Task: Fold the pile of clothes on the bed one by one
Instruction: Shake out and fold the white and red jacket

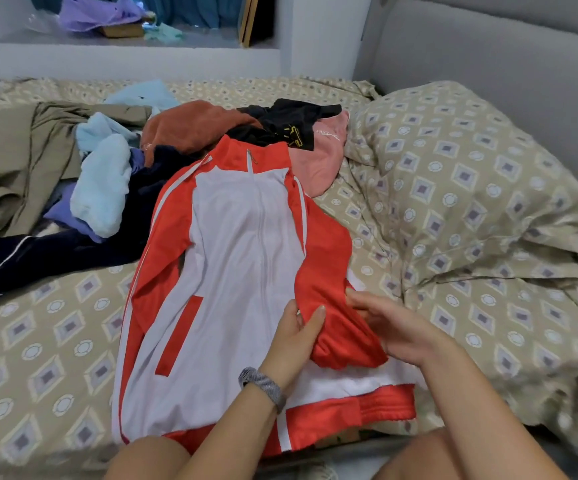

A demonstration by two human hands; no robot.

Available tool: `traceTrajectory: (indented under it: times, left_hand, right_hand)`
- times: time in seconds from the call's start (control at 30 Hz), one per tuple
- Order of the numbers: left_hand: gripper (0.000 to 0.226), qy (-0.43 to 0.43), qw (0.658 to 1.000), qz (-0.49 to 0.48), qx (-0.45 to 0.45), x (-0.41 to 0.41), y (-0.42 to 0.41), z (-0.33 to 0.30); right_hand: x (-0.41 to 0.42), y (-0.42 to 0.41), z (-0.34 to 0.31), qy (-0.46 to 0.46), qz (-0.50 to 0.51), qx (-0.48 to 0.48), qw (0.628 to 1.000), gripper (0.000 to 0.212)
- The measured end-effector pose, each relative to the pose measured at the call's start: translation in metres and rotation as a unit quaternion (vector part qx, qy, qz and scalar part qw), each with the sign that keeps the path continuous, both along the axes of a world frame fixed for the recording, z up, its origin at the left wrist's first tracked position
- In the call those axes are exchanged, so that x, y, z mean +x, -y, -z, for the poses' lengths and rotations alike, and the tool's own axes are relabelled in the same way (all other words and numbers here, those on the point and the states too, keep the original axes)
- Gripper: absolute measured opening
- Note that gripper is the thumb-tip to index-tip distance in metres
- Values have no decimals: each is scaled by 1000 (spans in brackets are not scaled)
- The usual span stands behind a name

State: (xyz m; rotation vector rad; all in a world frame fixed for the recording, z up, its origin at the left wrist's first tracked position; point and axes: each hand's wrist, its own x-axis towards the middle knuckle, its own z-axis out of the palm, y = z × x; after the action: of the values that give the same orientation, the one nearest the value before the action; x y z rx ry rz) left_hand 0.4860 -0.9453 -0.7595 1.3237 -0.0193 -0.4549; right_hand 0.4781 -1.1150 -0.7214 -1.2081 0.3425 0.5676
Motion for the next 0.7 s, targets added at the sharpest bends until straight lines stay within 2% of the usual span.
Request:
traceTrajectory:
  times: [0.07,0.13,0.23,0.3,0.37,0.43,0.5,0.6,0.67,0.7]
  left_hand:
    - [33,-57,994,6,-89,-6,-1,-7]
    - [43,-66,989,45,-123,-14,-5,-11]
    - [60,-15,995,96,-28,-23,-10,-5]
    - [65,7,993,85,76,-25,-12,6]
    - [67,-46,989,69,121,-24,-14,16]
    - [76,-167,980,59,89,-21,-14,19]
    - [76,-251,966,49,29,-16,-11,18]
    - [45,-265,963,34,-40,-1,-9,16]
    - [53,-249,967,21,-43,10,-6,20]
    - [65,-233,972,13,-28,17,-3,24]
  right_hand:
    - [-25,0,-2,29,-20,-46,998,51]
    - [-44,2,-3,43,13,-20,999,44]
    - [-58,7,3,26,58,-29,998,35]
    - [-59,10,17,9,52,-137,989,33]
    - [-55,9,27,-5,32,-249,968,34]
    - [-46,8,33,-14,12,-299,954,35]
    - [-34,8,34,-37,15,-258,965,37]
    - [-15,10,30,-39,56,-126,990,15]
    - [1,13,30,-40,114,-63,991,2]
    - [12,16,34,-38,142,-48,988,9]
